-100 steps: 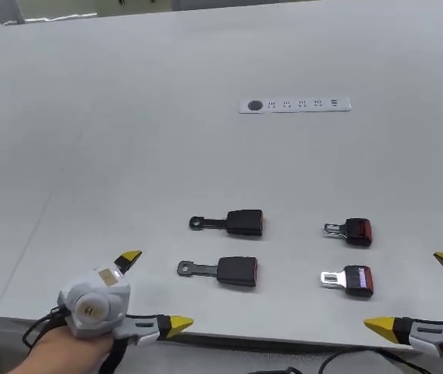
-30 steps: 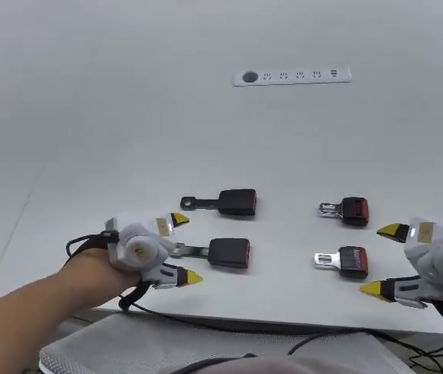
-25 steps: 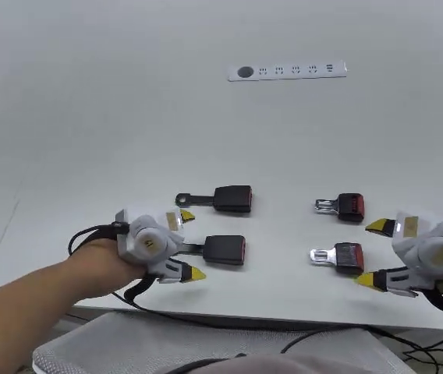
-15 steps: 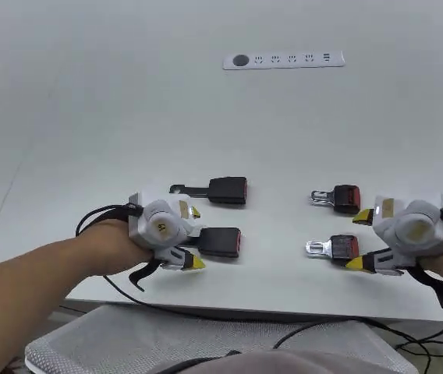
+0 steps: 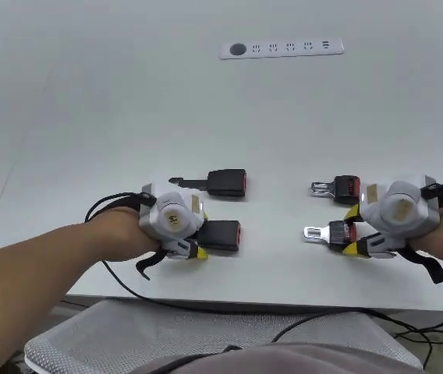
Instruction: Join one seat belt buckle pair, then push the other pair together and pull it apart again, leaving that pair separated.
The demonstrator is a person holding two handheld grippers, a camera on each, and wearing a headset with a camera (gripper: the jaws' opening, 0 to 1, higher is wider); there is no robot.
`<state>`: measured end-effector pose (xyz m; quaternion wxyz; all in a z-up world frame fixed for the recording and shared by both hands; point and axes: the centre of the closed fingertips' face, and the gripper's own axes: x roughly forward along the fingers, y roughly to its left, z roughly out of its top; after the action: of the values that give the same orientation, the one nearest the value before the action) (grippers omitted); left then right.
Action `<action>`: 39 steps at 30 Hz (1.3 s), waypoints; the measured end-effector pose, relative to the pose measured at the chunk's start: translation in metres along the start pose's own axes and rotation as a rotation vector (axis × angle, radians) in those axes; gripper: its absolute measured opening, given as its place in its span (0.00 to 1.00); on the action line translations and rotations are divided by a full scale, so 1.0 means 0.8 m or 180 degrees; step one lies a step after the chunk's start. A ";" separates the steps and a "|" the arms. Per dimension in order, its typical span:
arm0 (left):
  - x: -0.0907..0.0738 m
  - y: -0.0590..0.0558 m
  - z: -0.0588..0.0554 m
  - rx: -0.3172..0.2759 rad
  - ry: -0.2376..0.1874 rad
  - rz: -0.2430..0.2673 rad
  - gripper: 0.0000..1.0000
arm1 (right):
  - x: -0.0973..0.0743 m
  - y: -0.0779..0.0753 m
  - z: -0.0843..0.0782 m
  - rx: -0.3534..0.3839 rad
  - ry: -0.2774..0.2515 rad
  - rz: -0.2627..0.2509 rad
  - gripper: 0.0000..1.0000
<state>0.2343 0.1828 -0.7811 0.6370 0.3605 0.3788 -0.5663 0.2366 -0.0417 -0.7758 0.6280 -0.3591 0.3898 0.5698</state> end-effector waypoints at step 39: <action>0.001 -0.001 0.003 0.0015 0.0186 0.0024 0.32 | 0.000 0.006 0.009 -0.0046 0.0048 0.0069 0.33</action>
<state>0.2335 0.1803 -0.7809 0.6269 0.3799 0.3945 -0.5541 0.2325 -0.0352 -0.7727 0.6162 -0.3636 0.3943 0.5767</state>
